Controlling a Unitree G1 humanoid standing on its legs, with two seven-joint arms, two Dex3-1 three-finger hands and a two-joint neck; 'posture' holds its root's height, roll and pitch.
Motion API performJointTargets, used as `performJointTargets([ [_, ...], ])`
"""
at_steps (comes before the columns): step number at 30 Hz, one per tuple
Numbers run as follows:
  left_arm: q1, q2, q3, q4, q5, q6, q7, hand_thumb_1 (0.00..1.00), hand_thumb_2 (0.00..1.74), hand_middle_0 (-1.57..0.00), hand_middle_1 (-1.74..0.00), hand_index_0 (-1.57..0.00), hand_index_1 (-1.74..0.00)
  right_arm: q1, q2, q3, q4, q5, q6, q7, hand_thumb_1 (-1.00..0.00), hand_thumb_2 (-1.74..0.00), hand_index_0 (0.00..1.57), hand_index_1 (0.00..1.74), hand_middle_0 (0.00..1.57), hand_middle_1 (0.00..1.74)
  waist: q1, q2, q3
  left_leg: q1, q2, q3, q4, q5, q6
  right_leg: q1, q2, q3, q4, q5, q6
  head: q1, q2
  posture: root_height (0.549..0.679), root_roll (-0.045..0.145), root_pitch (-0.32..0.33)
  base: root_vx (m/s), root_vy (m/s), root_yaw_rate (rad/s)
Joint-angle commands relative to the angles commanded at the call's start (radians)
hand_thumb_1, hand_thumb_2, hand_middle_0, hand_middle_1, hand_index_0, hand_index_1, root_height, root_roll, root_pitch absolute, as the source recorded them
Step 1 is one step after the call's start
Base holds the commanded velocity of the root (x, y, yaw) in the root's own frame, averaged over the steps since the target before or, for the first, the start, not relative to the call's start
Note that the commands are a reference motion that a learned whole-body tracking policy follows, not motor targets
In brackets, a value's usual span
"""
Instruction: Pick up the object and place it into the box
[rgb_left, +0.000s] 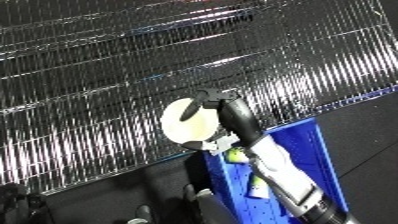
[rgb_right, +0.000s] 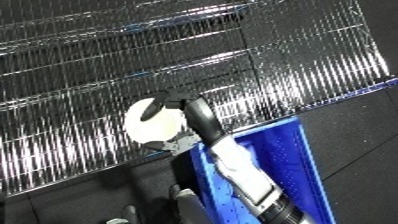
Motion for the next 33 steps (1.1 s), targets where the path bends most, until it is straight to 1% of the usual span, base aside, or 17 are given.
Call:
performJointTargets([
  [4, 0.001, 0.001, 0.002, -0.002, -0.001, 0.0, 0.0, 1.0, 1.74, -1.57, -1.74, -1.57, -1.74, 0.005, -0.001, -0.008, -0.005, -0.006, 0.003, -0.01, -0.95, -1.65, 1.49, 1.65, 1.49, 1.65, -0.002, -0.001, 0.0, 0.008, 0.003, 0.0, -0.009, 0.002, 0.0002, 0.007, 0.0004, 0.0, -0.008, 0.003, 0.0005, 0.007, 0.004, 0.595, 0.062, 0.05, -0.024, -0.012, -0.012],
  [7, 0.003, 0.002, 0.006, -0.004, -0.001, -0.001, -0.004, 1.0, 1.74, -1.57, -1.74, -1.57, -1.74, 0.011, -0.003, -0.016, -0.017, -0.014, -0.004, -0.021, -0.95, -1.65, 1.49, 1.65, 1.49, 1.65, -0.004, -0.003, 0.0, 0.021, 0.004, 0.0, -0.023, 0.004, -0.0001, 0.019, 0.0023, 0.001, -0.02, 0.004, 0.0012, 0.015, 0.012, 0.598, 0.061, 0.048, -0.02, -0.018, -0.026],
  [11, 0.005, 0.009, 0.013, -0.006, -0.001, -0.003, -0.006, 1.0, 1.74, -1.57, -1.74, -1.57, -1.74, 0.026, -0.015, -0.037, -0.053, -0.016, -0.026, -0.045, -0.95, -1.65, 1.49, 1.65, 1.49, 1.65, -0.012, -0.009, 0.0, 0.044, 0.007, 0.0, -0.043, 0.005, -0.0002, 0.042, 0.0065, 0.005, -0.039, 0.006, 0.0048, 0.02, 0.024, 0.601, 0.058, 0.044, -0.018, -0.025, -0.075],
  [15, 0.018, 0.016, 0.023, -0.011, -0.001, -0.009, -0.006, 1.0, 1.74, -1.57, -1.74, -1.57, -1.74, 0.066, -0.032, -0.076, -0.118, -0.024, -0.046, -0.074, -0.95, -1.65, 1.49, 1.65, 1.49, 1.65, -0.027, -0.016, 0.0, 0.068, 0.009, 0.002, -0.054, -0.001, 0.0033, 0.067, 0.0131, 0.012, -0.054, 0.007, 0.0089, 0.026, 0.025, 0.604, 0.055, 0.034, -0.008, -0.018, -0.145],
  [16, 0.018, 0.016, 0.023, -0.011, -0.001, -0.009, -0.006, 1.0, 1.74, -1.57, -1.74, -1.57, -1.74, 0.066, -0.032, -0.076, -0.118, -0.024, -0.046, -0.074, -0.95, -1.65, 1.49, 1.65, 1.49, 1.65, -0.027, -0.016, 0.0, 0.068, 0.009, 0.002, -0.054, -0.001, 0.0033, 0.067, 0.0131, 0.012, -0.054, 0.007, 0.0089, 0.026, 0.025, 0.604, 0.055, 0.034, 0.0, -0.013, -0.149],
  [18, 0.03, 0.018, 0.032, -0.011, -0.001, -0.014, -0.012, 1.0, 1.74, -1.57, -1.74, -1.57, -1.74, 0.1, -0.044, -0.102, -0.154, -0.025, -0.058, -0.084, -0.95, -1.65, 1.49, 1.65, 1.49, 1.65, -0.036, -0.019, -0.001, 0.083, 0.013, 0.004, -0.059, -0.006, 0.0051, 0.081, 0.0168, 0.017, -0.064, 0.008, 0.0107, 0.03, 0.024, 0.606, 0.055, 0.029, 0.004, -0.01, -0.17],
  [20, 0.056, 0.022, 0.051, -0.014, -0.002, -0.019, -0.03, 1.0, 1.74, -1.57, -1.74, -1.57, -1.74, 0.173, -0.065, -0.153, -0.21, -0.018, -0.085, -0.095, -0.95, -1.65, 1.49, 1.65, 1.49, 1.65, -0.054, -0.025, -0.009, 0.105, 0.019, 0.009, -0.071, -0.013, 0.0074, 0.104, 0.023, 0.027, -0.084, 0.01, 0.0138, 0.038, 0.03, 0.61, 0.054, 0.025, 0.011, -0.01, -0.205],
  [21, 0.056, 0.022, 0.051, -0.014, -0.002, -0.019, -0.03, 1.0, 1.74, -1.57, -1.74, -1.57, -1.74, 0.173, -0.065, -0.153, -0.21, -0.018, -0.085, -0.095, -0.95, -1.65, 1.49, 1.65, 1.49, 1.65, -0.054, -0.025, -0.009, 0.105, 0.019, 0.009, -0.071, -0.013, 0.0074, 0.104, 0.023, 0.027, -0.084, 0.01, 0.0138, 0.038, 0.03, 0.61, 0.054, 0.025, 0.011, -0.009, -0.205],
  [22, 0.073, 0.025, 0.065, -0.017, -0.002, -0.022, -0.042, 1.0, 1.74, -1.57, -1.74, -1.57, -1.74, 0.223, -0.076, -0.189, -0.246, -0.013, -0.1, -0.102, -0.95, -1.65, 1.49, 1.65, 1.49, 1.65, -0.066, -0.028, -0.018, 0.118, 0.024, 0.015, -0.078, -0.017, 0.0086, 0.117, 0.0275, 0.035, -0.098, 0.012, 0.0153, 0.041, 0.039, 0.612, 0.054, 0.024, 0.003, -0.006, -0.205],
  [25, 0.09, 0.026, 0.082, -0.023, -0.001, -0.025, -0.053, 1.0, 1.74, -1.57, -1.74, -1.57, -1.74, 0.284, -0.083, -0.234, -0.287, -0.013, -0.116, -0.121, -0.95, -1.65, 1.49, 1.65, 1.49, 1.65, -0.083, -0.031, -0.026, 0.131, 0.029, 0.023, -0.086, -0.022, 0.0095, 0.131, 0.0336, 0.045, -0.116, 0.015, 0.0164, 0.058, 0.057, 0.616, 0.055, 0.025, -0.011, -0.004, -0.193],
  [28, 0.099, 0.027, 0.097, -0.029, 0.0, -0.026, -0.063, 1.0, 1.74, -1.57, -1.74, -1.57, -1.74, 0.336, -0.083, -0.274, -0.313, -0.009, -0.136, -0.15, -0.95, -1.65, 1.49, 1.65, 1.49, 1.65, -0.1, -0.033, -0.032, 0.143, 0.033, 0.031, -0.096, -0.025, 0.0102, 0.144, 0.0395, 0.056, -0.134, 0.019, 0.0175, 0.086, 0.076, 0.619, 0.056, 0.026, -0.019, 0.0, -0.194],
  [29, 0.099, 0.027, 0.097, -0.029, 0.0, -0.026, -0.063, 1.0, 1.74, -1.57, -1.74, -1.57, -1.74, 0.336, -0.083, -0.274, -0.313, -0.009, -0.136, -0.15, -0.95, -1.65, 1.49, 1.65, 1.49, 1.65, -0.1, -0.033, -0.032, 0.143, 0.033, 0.031, -0.096, -0.025, 0.0102, 0.144, 0.0395, 0.056, -0.134, 0.019, 0.0175, 0.086, 0.076, 0.619, 0.056, 0.026, -0.02, 0.002, -0.204],
  [30, 0.102, 0.03, 0.106, -0.029, -0.002, -0.03, -0.067, 1.0, 1.74, -1.57, -1.74, -1.57, -1.74, 0.366, -0.081, -0.299, -0.321, -0.002, -0.149, -0.174, -0.95, -1.65, 1.49, 1.65, 1.49, 1.65, -0.112, -0.033, -0.034, 0.151, 0.036, 0.038, -0.102, -0.027, 0.0105, 0.151, 0.0427, 0.063, -0.146, 0.023, 0.0184, 0.141, 0.111, 0.621, 0.056, 0.028, -0.023, 0.018, -0.218],
  [33, 0.112, 0.029, 0.121, -0.029, -0.007, -0.045, -0.068, 1.0, 1.74, -1.57, -1.74, -1.57, -1.74, 0.413, -0.072, -0.333, -0.329, 0.01, -0.167, -0.21, -0.95, -1.65, 1.49, 1.65, 1.49, 1.65, -0.133, -0.031, -0.035, 0.162, 0.043, 0.05, -0.117, -0.028, 0.0111, 0.158, 0.0484, 0.074, -0.164, 0.029, 0.0192, 0.221, 0.137, 0.623, 0.057, 0.034, -0.03, 0.037, -0.247],
])
